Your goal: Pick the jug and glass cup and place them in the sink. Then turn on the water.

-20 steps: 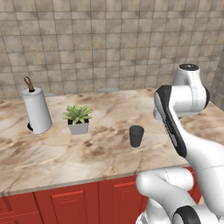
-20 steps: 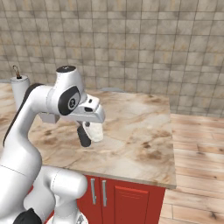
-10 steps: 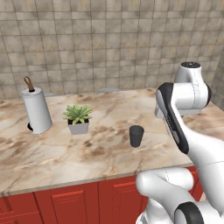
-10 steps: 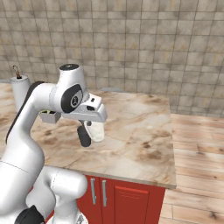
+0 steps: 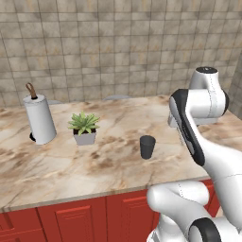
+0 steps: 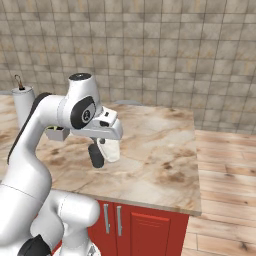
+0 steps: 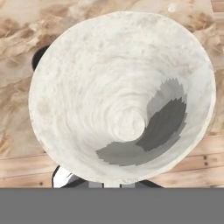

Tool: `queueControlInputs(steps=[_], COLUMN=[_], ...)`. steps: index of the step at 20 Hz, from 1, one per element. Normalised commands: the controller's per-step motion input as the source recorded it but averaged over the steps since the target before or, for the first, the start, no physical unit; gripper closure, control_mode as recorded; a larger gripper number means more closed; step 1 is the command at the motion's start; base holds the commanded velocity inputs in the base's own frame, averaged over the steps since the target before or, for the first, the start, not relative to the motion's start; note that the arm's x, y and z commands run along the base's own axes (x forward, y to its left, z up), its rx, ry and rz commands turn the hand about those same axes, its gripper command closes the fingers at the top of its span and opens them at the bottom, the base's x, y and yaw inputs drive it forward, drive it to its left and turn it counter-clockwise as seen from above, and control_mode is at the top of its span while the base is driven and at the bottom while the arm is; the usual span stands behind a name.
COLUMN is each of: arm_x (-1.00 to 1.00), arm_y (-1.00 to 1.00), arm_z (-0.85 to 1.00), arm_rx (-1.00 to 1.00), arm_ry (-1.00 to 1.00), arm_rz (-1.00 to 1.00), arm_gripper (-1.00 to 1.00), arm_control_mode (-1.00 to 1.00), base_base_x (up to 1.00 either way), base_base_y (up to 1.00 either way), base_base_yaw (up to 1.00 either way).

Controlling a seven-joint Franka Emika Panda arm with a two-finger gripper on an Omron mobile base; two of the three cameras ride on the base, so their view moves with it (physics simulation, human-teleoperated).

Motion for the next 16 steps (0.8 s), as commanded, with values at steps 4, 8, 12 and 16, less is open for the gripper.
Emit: queueControlInputs(steps=[4, 8, 12, 16], arm_x=[0.0, 0.0, 0.0, 0.0], arm_y=[0.0, 0.0, 0.0, 0.0], arm_z=[0.0, 0.0, 0.0, 0.0], arm_rx=[0.0, 0.0, 0.0, 0.0], arm_ry=[0.0, 0.0, 0.0, 0.0], arm_rz=[0.0, 0.0, 0.0, 0.0], arm_gripper=[1.0, 1.0, 1.0, 1.0], arm_control_mode=[1.0, 1.0, 1.0, 1.0], base_base_x=[0.0, -0.17, -0.48, -0.5], base_base_y=[0.0, 0.0, -0.01, 0.0], base_base_yaw=[0.0, 0.0, 0.0, 0.05])
